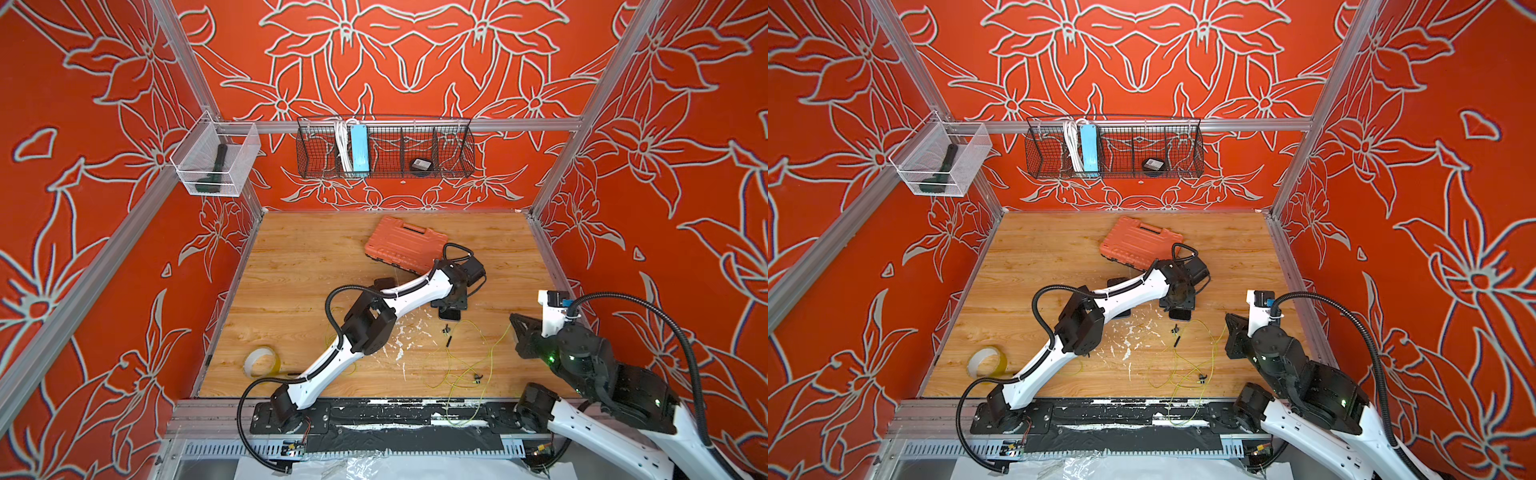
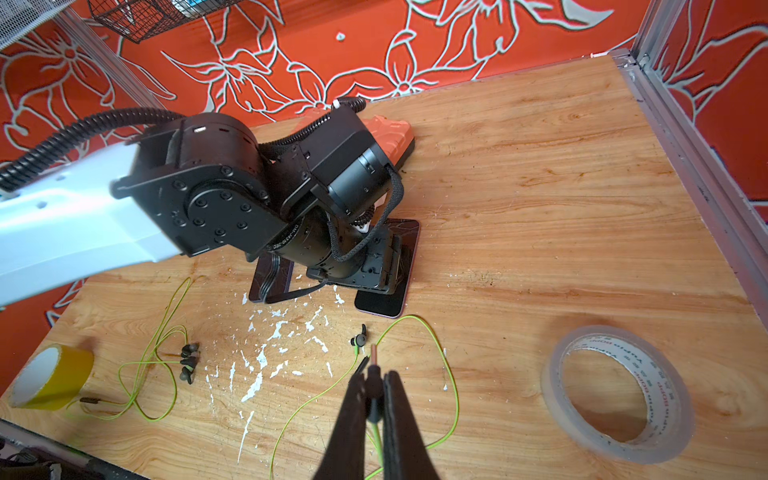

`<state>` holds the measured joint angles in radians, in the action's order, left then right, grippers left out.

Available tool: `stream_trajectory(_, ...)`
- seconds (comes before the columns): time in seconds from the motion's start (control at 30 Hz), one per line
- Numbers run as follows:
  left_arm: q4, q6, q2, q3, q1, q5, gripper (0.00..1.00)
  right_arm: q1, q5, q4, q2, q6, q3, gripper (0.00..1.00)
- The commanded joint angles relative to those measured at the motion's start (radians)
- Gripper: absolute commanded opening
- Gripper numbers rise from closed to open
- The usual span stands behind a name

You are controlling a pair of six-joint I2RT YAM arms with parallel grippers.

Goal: Plug wired earphones into phones
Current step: Pick up the phone at the center of the board.

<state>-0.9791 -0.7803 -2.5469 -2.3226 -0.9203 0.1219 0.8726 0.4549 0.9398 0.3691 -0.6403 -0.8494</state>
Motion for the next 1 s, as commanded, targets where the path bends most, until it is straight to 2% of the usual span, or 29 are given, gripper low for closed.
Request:
stream_trajectory(0.0,-0.082,-0.001,-0.042,0.035,-0.002,0.035,0.72,0.008,-0.01,0.019,0.016,0.001,-0.002,0.06)
stream_trajectory(0.2,-0.08,0.024,-0.034,0.0,-0.008,0.052,0.9,0.008,-0.012,0.016,0.001,0.001,0.004,0.06)
stream_trajectory(0.3,-0.066,0.039,-0.038,-0.015,-0.017,0.043,0.94,0.007,-0.012,0.018,-0.004,0.003,0.003,0.06)
stream_trajectory(0.67,-0.061,0.057,-0.1,-0.054,-0.032,0.057,0.95,0.008,-0.012,0.037,-0.014,-0.001,0.001,0.05)
stream_trajectory(0.83,-0.1,0.067,-0.127,-0.054,-0.032,0.098,0.83,0.008,-0.005,0.046,-0.026,-0.004,-0.001,0.05)
stream_trajectory(0.97,-0.125,0.053,-0.113,-0.02,-0.035,0.1,0.81,0.007,-0.003,0.05,-0.035,-0.003,0.001,0.06)
